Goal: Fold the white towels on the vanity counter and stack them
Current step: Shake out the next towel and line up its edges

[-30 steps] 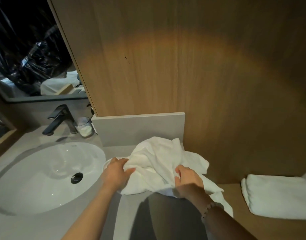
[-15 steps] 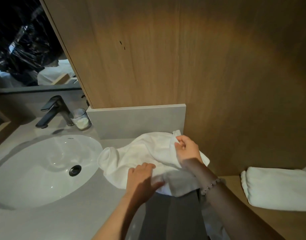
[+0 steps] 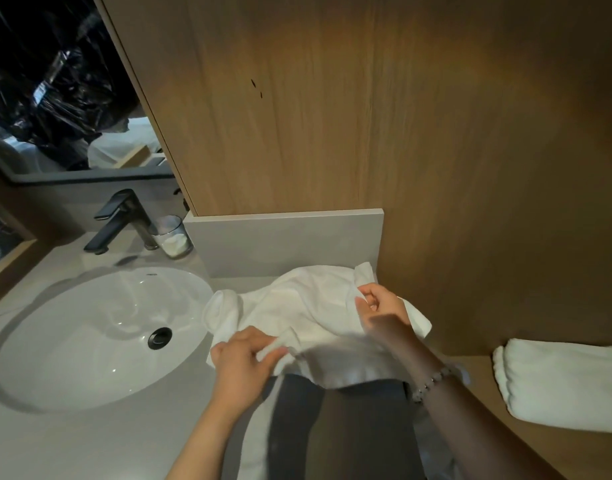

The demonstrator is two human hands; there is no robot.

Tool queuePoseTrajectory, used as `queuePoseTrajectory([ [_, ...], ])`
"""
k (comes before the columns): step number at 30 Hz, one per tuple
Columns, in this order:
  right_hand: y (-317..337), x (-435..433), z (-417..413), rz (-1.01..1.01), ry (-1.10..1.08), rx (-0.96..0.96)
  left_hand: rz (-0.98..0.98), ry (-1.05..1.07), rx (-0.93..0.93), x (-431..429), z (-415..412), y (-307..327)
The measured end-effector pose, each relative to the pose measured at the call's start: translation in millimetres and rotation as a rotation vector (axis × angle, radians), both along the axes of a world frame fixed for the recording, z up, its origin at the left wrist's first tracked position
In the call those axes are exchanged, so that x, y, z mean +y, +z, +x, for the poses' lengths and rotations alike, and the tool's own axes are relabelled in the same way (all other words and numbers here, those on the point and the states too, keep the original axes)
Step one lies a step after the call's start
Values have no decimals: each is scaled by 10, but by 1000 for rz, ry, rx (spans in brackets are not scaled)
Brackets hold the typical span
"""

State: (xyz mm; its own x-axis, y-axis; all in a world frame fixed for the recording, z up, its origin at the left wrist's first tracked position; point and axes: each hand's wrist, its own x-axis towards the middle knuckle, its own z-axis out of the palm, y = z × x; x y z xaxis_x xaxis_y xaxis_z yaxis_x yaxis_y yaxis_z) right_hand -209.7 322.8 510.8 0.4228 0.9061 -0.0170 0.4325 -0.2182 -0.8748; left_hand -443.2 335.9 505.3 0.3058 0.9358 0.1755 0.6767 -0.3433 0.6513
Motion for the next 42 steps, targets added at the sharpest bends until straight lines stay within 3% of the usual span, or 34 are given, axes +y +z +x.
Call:
queuePoseTrajectory([
  [6,-73,-52,-28,-64,26,37,26,309,-114,138,-332,186],
  [10,-77,-106,-90,-68,-25,61,-92,348,-366,171,-515,298],
  [14,70,-176,-337,104,-181,-294,-149,271,-482,101,-436,504],
  [16,155,-183,-516,275,-109,-425,-205,206,-501,83,-349,562],
  [17,214,-177,-599,310,-30,-399,-255,173,-544,76,-304,597],
  [20,356,-138,-793,194,251,-280,-459,93,-876,94,-202,691],
  [22,331,-72,-833,45,377,-396,-481,69,-988,122,-182,714],
  [25,198,-30,-788,-142,376,-439,-304,285,-784,171,-202,739],
  [29,-12,-72,-565,-239,290,-535,-251,624,-840,436,-357,609],
  [31,-118,-103,-502,-180,273,-594,-213,706,-759,594,-415,540],
  [35,-229,-65,-526,-56,201,-588,-260,653,-485,887,-327,359],
  [38,-94,-67,-571,-110,230,-618,-337,561,-341,1020,-146,191],
  [42,-9,-43,-518,-177,295,-624,-316,573,-309,1019,-1,104],
])
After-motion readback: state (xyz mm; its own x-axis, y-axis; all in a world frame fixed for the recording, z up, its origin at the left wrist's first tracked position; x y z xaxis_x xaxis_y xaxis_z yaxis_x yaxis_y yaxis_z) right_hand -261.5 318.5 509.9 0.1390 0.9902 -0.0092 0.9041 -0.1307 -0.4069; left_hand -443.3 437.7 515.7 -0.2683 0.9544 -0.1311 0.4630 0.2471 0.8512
